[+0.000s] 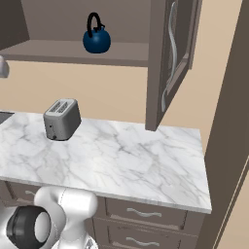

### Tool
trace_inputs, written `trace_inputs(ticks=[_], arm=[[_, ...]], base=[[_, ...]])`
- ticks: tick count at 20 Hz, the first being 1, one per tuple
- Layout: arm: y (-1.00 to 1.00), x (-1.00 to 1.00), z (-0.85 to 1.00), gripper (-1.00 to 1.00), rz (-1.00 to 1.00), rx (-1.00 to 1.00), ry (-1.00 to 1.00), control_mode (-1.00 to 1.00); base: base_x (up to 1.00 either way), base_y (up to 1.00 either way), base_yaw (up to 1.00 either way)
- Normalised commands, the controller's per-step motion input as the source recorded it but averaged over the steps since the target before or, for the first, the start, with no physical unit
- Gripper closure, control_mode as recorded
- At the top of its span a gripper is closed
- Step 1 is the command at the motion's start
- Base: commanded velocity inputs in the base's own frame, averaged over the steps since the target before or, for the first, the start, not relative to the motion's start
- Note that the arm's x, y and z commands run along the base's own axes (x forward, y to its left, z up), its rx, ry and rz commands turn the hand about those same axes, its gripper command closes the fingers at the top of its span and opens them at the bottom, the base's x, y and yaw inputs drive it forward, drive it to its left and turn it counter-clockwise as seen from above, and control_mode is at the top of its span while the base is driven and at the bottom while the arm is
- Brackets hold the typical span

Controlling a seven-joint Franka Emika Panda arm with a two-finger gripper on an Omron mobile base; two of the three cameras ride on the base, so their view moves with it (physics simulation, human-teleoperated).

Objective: Open the cabinet, pick the kettle from the cabinet, and place it in the sink.

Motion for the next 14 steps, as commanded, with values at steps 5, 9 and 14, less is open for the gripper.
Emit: trace_inputs(ticks=[5,9,14], arm=[[-0.43,-0.11,0.02,-1.0,0.0,-0.06,-0.42,-1.0],[-0.41,0.07,0.06,-1.0,0.0,-0.02,-0.1,-1.0],[-0.36,0.13,0.23,-1.0,-0.02,-0.08,-0.02,-1.0]], base=[[0.0,0.0,0.0],[0.0,0.0,0.0],[0.0,0.0,0.0]])
